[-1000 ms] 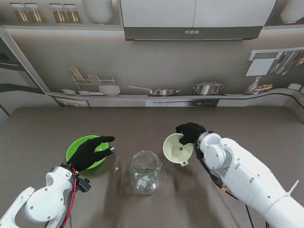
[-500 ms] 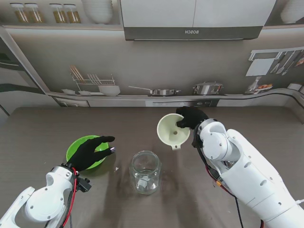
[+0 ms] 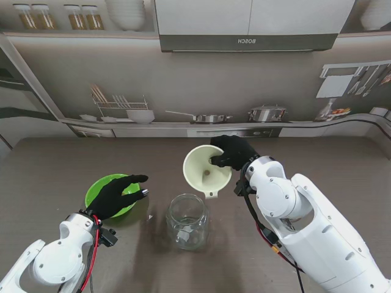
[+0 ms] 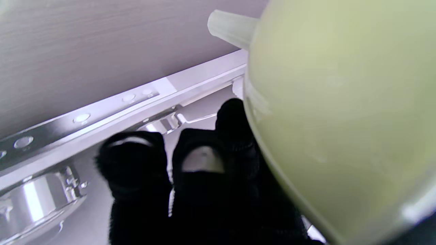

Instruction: Pour mung beans into a glass jar with a funnel

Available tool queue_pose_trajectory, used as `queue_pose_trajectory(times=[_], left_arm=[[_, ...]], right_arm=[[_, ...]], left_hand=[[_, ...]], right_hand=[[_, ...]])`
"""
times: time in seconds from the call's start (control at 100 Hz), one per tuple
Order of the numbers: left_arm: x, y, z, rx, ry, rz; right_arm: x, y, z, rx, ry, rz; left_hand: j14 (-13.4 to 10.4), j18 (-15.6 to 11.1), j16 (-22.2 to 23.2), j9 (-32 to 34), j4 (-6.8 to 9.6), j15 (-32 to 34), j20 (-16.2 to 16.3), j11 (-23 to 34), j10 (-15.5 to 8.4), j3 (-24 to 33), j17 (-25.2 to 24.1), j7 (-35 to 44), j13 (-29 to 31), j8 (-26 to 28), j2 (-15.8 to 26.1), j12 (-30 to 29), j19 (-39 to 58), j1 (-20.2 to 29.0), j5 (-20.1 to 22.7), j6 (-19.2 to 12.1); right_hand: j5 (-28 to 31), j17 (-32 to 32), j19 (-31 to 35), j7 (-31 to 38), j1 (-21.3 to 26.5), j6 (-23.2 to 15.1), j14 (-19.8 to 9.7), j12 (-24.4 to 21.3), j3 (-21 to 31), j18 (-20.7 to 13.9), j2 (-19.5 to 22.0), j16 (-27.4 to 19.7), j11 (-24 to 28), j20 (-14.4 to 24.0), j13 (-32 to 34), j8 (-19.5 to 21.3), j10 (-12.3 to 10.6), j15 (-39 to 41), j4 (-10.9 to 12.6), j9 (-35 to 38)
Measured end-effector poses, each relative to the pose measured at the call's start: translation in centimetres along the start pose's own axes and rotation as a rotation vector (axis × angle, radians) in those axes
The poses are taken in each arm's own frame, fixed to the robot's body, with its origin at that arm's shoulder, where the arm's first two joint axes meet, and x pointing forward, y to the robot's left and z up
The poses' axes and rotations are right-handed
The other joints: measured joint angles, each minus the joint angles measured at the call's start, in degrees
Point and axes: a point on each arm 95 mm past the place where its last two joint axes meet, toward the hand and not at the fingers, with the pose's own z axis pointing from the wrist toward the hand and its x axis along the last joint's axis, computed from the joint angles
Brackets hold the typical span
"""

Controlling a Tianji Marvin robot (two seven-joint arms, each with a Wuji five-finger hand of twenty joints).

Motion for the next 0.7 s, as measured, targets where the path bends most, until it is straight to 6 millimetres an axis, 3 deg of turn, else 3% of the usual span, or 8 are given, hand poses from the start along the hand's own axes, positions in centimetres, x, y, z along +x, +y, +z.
queue_pose_trajectory(times=[0.5, 0.7], left_arm=[[0.0, 0.0, 0.0, 0.003, 0.0, 0.001], [0.0, -0.1, 0.0, 0.004, -0.001, 0.001]], right_arm=[[1.2, -3.7, -0.6, 0.112, 0.025, 0.036], [1.2, -4.3, -0.7, 0.131, 0.026, 0.05]], left_hand=[[0.0, 0.0, 0.0, 0.0, 0.0, 0.0, 0.0, 0.0, 0.0, -0.01, 0.0, 0.0, 0.0, 0.0, 0.0, 0.0, 0.0, 0.0, 0.0, 0.0], [0.0, 0.0, 0.0, 0.0, 0.0, 0.0, 0.0, 0.0, 0.0, -0.01, 0.0, 0.0, 0.0, 0.0, 0.0, 0.0, 0.0, 0.0, 0.01, 0.0]], right_hand=[[0.0, 0.01, 0.0, -0.2, 0.29, 0.6, 0.19, 0.14, 0.0, 0.04, -0.04, 0.0, 0.0, 0.01, 0.0, 0.0, 0.24, 0.01, -0.01, 0.02], [-0.03, 0.01, 0.0, -0.49, 0.29, 1.22, 1.06, 0.2, 0.0, 0.07, -0.04, 0.0, -0.03, 0.01, 0.0, 0.0, 1.43, 0.01, -0.01, 0.02]])
